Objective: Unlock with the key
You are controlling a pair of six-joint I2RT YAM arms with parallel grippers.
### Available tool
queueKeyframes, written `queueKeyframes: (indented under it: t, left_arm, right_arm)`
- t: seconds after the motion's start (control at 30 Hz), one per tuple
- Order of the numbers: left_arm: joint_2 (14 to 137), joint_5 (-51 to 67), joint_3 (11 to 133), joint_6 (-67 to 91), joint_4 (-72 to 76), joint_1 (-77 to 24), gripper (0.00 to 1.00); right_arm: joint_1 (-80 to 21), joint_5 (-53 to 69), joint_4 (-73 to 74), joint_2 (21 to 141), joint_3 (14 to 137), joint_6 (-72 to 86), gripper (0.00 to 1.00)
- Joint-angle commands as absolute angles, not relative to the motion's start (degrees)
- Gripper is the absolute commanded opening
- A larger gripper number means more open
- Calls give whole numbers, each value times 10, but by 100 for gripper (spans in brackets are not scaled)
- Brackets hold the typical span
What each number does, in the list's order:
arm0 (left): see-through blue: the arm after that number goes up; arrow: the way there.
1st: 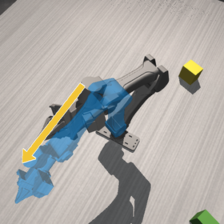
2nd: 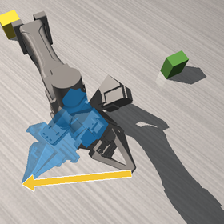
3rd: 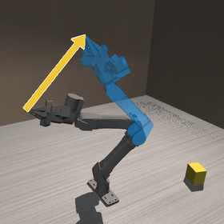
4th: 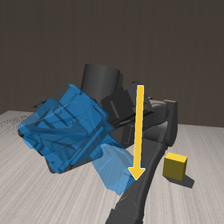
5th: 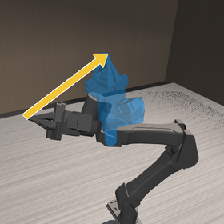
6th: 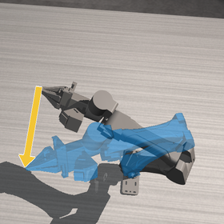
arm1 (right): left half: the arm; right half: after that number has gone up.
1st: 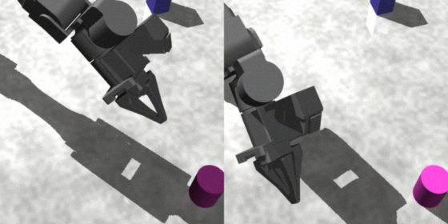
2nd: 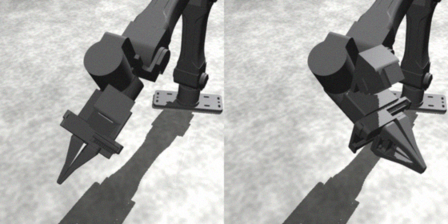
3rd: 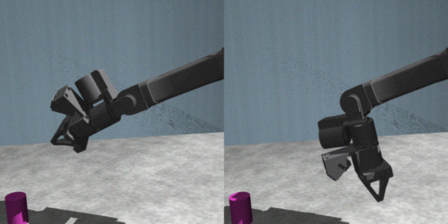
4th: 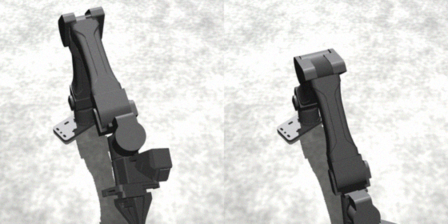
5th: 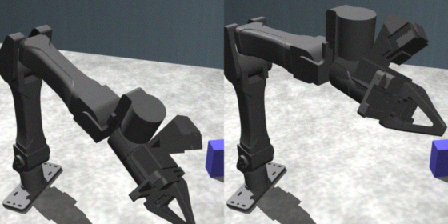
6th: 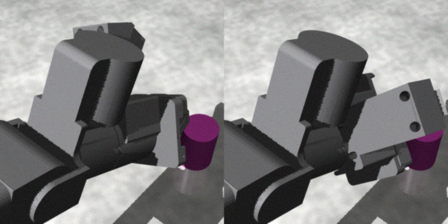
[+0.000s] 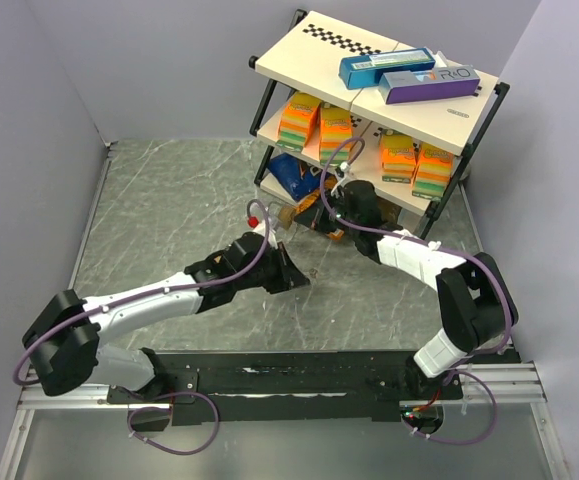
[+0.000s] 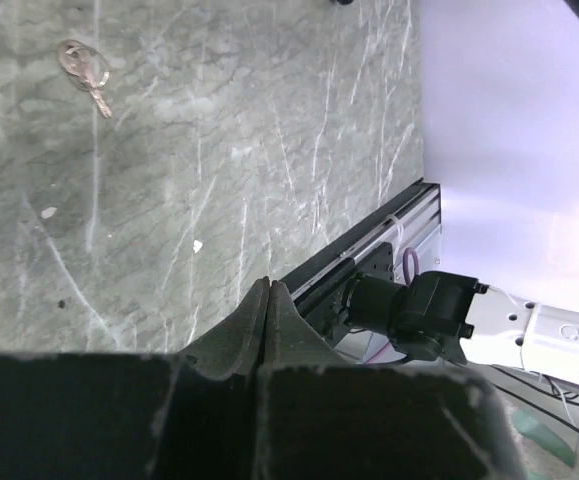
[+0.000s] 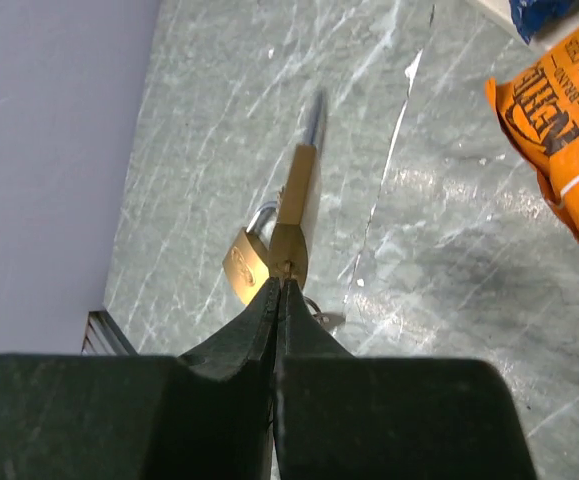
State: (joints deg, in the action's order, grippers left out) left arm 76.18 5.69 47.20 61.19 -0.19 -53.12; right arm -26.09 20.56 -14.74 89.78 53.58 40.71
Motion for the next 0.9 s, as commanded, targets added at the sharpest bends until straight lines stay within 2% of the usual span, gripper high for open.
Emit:
queueKeyframes:
  t: [0.0,0.17,0.43,0.5,0.77,0.87]
  left_arm:
    - [729,60,454,621,11,-521,1]
    - [693,25,453,628,-42,-498,2]
    - [673,18,445,656,-81,-437,20]
    - [679,17,439,668,-87,-428,22]
    - [755,44,446,716,-99,-410,24]
    - [792,46,448,734,-96,-410,30]
  right_arm:
    - [-258,201,-236,866,565,413,0]
    - [-258,202,-230,865,544,393,0]
    - [-272,200,-198,854,505,354,0]
    - [-285,196,-195,852,491,349,0]
    - [-330,159,-171,844,434,331,0]
    - [-348,158,-156,849,425,330,0]
